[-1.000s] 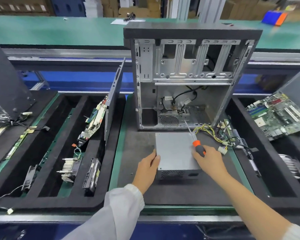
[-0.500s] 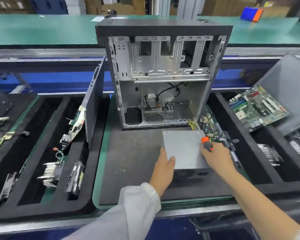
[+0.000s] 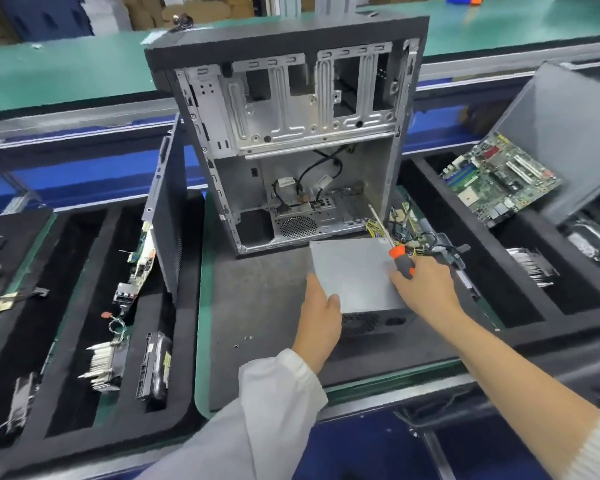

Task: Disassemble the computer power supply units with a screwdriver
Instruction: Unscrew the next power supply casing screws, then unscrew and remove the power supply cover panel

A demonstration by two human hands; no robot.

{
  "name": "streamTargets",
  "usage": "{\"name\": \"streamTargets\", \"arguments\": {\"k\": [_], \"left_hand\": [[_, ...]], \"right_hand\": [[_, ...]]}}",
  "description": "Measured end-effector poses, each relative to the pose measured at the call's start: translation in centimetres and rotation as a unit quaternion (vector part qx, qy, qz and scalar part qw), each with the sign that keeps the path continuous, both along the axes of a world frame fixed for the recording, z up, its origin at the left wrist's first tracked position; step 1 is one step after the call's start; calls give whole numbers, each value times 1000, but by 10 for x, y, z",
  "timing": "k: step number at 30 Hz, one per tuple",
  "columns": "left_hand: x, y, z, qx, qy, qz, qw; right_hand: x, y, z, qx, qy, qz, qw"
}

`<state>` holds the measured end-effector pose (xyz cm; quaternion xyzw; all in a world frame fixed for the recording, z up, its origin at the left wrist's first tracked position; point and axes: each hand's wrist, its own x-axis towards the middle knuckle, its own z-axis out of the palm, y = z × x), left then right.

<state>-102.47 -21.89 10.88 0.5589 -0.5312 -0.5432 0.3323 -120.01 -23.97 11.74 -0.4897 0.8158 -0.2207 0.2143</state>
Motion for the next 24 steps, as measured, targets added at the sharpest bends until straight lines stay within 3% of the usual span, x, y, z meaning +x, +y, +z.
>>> {"name": "streamTargets", "arguments": {"k": [4,13,18,21,24], "left_hand": [[1,-4,7,6,11,1,1000],[12,-14,31,8,43,-42,998],[31,-22,57,-71,57,-12,996],[57,-36,75,-80,143,58,985],[85,-54,83,27,316,83,945]], "right_hand": [[2,0,8,-41,-6,8,999],[3,-6,43,-38,11,23,999],[10,-2,78,-135,43,23,990],[20,5,91,-260,12,33,965],[42,11,89,-360,-50,93,927]]}}
